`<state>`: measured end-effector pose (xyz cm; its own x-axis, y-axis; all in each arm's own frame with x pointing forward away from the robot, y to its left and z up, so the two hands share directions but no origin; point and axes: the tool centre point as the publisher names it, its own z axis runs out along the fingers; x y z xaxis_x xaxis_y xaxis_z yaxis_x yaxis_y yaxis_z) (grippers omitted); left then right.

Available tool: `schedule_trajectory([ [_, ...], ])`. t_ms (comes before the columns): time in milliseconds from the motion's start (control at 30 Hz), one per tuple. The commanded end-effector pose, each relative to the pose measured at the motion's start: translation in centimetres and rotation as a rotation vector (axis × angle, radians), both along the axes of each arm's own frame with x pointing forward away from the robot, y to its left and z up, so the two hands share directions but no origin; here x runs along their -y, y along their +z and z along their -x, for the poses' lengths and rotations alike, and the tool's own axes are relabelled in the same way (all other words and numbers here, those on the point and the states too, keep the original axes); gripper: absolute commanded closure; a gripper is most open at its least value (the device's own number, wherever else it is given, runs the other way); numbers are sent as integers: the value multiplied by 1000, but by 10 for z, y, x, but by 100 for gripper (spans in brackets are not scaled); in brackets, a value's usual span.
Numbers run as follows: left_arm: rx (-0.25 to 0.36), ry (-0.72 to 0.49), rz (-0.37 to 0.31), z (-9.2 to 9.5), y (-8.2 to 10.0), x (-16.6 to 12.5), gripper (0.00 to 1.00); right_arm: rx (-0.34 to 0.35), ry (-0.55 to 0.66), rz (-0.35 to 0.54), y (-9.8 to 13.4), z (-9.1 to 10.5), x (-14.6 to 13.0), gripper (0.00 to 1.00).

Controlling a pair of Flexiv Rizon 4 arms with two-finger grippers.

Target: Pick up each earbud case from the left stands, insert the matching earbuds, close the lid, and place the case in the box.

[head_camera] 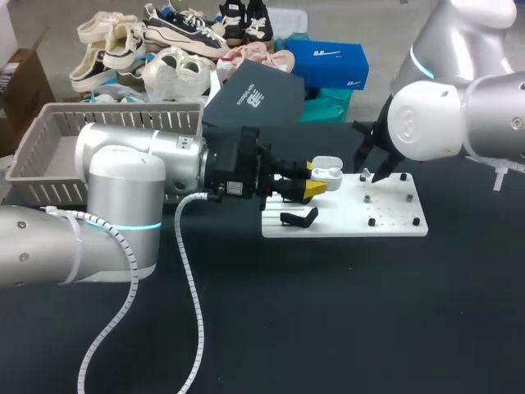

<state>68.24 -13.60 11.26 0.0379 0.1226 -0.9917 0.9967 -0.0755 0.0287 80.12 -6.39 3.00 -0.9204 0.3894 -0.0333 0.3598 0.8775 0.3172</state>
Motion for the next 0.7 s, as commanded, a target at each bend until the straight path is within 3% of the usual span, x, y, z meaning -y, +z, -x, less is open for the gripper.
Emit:
schedule_trajectory([
  [33, 0, -3, 1, -1, -1, 0, 100, -5, -1, -2, -2, -3, 0, 64],
  [433, 0, -3, 1, -1, -1, 0, 100, -8, 2, 2, -4, -6, -2, 74],
  [600, 0, -3, 1, -1, -1, 0, 100, -9, 2, 5, -4, -6, -2, 100],
  [700, 0, -3, 1, -1, -1, 0, 100, -9, 3, 7, -4, -6, -2, 100],
])
